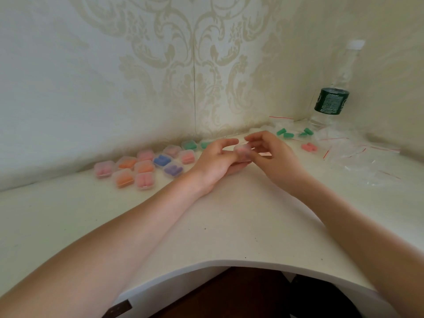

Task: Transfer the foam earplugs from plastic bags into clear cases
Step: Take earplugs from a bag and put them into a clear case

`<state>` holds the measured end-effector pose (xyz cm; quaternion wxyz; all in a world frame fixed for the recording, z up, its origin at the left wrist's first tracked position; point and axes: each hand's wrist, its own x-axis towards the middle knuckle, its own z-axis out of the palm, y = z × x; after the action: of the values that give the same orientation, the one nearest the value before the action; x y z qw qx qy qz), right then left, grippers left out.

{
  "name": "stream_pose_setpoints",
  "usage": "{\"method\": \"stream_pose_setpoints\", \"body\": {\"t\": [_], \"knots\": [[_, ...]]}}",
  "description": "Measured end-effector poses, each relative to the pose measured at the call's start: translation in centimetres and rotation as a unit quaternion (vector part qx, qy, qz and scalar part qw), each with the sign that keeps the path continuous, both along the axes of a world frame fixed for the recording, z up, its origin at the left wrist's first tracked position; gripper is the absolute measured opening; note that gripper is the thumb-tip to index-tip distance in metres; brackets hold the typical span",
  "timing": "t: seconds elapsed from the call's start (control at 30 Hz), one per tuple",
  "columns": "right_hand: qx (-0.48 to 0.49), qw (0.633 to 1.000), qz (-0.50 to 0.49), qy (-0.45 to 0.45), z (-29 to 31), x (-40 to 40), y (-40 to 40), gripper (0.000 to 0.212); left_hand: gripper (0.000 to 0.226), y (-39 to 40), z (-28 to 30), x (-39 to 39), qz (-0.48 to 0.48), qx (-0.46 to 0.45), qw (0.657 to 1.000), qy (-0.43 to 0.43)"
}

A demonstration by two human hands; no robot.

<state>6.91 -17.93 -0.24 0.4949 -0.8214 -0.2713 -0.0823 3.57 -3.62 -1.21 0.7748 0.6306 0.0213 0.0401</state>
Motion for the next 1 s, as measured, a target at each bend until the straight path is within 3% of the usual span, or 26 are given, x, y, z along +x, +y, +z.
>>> {"method": "stream_pose_setpoints", "body": {"t": [0.2,0.27,0.37,0.47,0.57,0.67,0.8,0.93,1.0], "knots": [[-0.012,1.0,0.0,-0.001,0.2,0.4,-0.5,0.02,0.038,0.2,0.3,-0.1,0.014,0.001,1.0,-0.022],[-0.026,0.999,-0.026,0.0,0.4,0.7,-1.0,0.017,0.027,0.6,0.3,-0.1,0.073,0.059,0.995,-0.041],[-0.126,0.992,0.004,0.01,0.8,1.0,-2.0,0.022,0.012,1.7,0.2,-0.2,0.156,0.307,0.935,-0.086],[-0.261,0.965,0.022,0.006,0.3,1.1,-2.1,0.03,0.005,2.1,-0.1,-0.1,0.171,0.419,0.885,-0.11],[-0.222,0.975,0.003,-0.022,0.0,1.3,-1.9,0.016,0.014,2.1,-0.7,0.2,0.152,0.547,0.813,-0.128],[-0.195,0.979,-0.021,-0.044,0.1,1.6,-1.9,0.02,0.02,2.2,-1.0,0.3,0.17,0.597,0.77,-0.15],[-0.072,0.991,-0.092,-0.061,0.7,2.2,-2.7,0.018,0.025,2.5,-1.2,0.5,0.201,0.646,0.718,-0.164],[0.005,0.976,-0.18,-0.119,1.8,3.0,-5.1,0.019,0.031,1.3,-1.3,0.4,0.217,0.674,0.652,-0.271],[-0.02,0.956,-0.245,-0.161,2.0,3.4,-6.4,0.02,0.032,-0.9,-1.0,0.7,0.184,0.681,0.631,-0.323]]}}
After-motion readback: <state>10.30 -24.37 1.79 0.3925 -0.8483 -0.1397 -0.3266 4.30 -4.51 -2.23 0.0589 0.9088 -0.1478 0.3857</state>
